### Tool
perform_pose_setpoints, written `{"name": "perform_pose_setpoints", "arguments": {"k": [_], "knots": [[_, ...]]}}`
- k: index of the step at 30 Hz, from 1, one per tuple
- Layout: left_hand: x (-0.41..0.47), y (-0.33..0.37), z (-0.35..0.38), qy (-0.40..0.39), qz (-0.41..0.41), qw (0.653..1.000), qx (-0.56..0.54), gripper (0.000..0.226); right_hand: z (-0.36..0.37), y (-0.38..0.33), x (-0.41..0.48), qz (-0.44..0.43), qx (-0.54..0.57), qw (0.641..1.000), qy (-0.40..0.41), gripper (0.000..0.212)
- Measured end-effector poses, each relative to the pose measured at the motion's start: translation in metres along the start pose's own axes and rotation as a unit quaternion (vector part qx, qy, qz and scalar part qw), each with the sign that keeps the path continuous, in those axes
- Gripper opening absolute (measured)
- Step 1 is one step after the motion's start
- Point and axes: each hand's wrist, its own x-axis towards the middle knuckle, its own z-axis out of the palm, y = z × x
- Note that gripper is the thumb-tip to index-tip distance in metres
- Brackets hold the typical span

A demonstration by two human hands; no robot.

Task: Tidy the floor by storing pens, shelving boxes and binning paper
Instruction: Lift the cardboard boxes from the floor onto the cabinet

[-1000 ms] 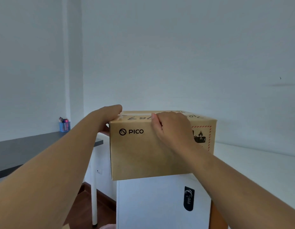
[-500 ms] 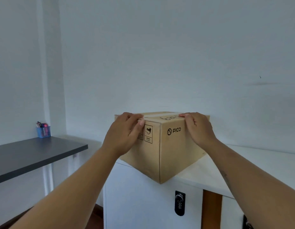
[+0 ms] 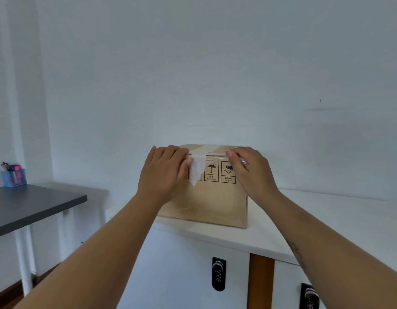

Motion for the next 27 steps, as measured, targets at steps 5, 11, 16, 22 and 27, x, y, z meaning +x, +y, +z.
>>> {"name": "perform_pose_setpoints", "arguments": {"k": [5,11,16,22,27], "knots": [[0.004,-0.011,0.026,0.031,-0.022,0.999,-0.009,0.04,0.027,0.007,0.005,-0.003,-0.022,0.999,0.043,0.021],[0.02,-0.041,0.054,0.037,0.01,0.999,-0.034,0.043,0.054,0.02,0.02,0.001,-0.039,0.997,0.071,0.024],[0.03,-0.066,0.075,0.032,0.032,0.998,-0.038,0.044,0.079,0.025,0.03,0.004,-0.053,0.993,0.106,0.025],[0.031,-0.072,0.09,0.051,0.03,0.998,-0.039,0.045,0.092,0.03,0.032,-0.007,-0.062,0.986,0.157,0.025],[0.027,-0.068,0.099,0.064,0.008,0.997,-0.052,0.045,0.094,0.031,0.029,-0.009,-0.077,0.983,0.169,0.028]]}}
